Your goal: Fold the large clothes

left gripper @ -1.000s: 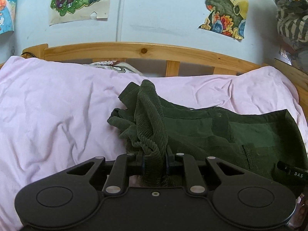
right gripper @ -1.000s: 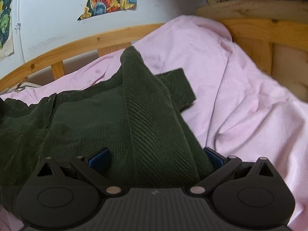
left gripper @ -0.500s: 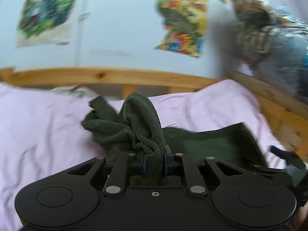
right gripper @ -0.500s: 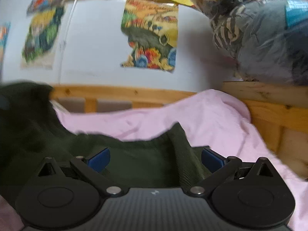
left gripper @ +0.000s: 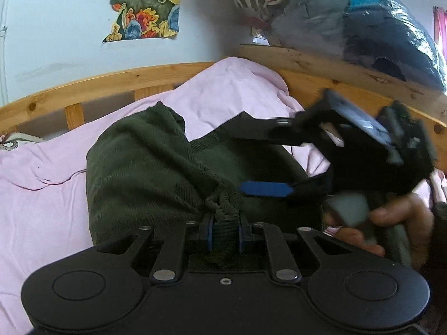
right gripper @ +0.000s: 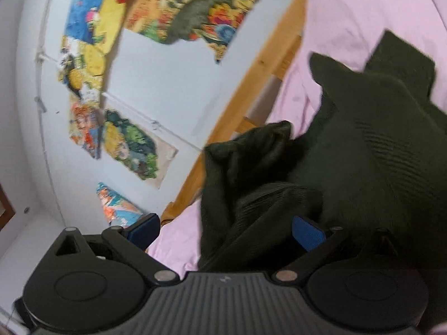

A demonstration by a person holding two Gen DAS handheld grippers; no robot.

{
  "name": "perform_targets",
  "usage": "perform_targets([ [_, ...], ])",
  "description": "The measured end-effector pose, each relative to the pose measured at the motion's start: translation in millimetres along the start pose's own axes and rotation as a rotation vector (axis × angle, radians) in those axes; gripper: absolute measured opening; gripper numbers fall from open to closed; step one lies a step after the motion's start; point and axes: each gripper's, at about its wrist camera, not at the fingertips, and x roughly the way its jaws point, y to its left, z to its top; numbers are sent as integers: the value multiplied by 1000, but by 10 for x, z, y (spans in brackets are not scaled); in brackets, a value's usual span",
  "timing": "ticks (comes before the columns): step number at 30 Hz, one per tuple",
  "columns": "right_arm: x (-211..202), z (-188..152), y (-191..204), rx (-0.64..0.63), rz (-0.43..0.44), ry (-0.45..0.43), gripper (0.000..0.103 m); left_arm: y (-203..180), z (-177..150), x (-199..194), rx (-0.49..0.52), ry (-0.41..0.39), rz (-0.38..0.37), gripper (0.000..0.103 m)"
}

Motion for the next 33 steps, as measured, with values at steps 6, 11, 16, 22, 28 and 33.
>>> perform_targets([
  [6,402,61,-293,170,39,15,91,15,-82,-79,1,-3,8,15],
  [11,427,70,-229,117,11,-12,37,-68,-66,-65,21,-6,18,15],
  [16,173,169,100,-63,21,-77,7,-331,23,-26,107,-23,-45,0],
  [22,-259,427,224,-225,-40,-65,0,-740,150,96,224,-27,-197,0],
  [28,-562,530,16,-198,-161,-64,11,-397,75,-76,136,-27,-99,19],
  [33,-269,360,75,-191,-123,-19,65,213,-258,-429,-132,-52,78,67],
])
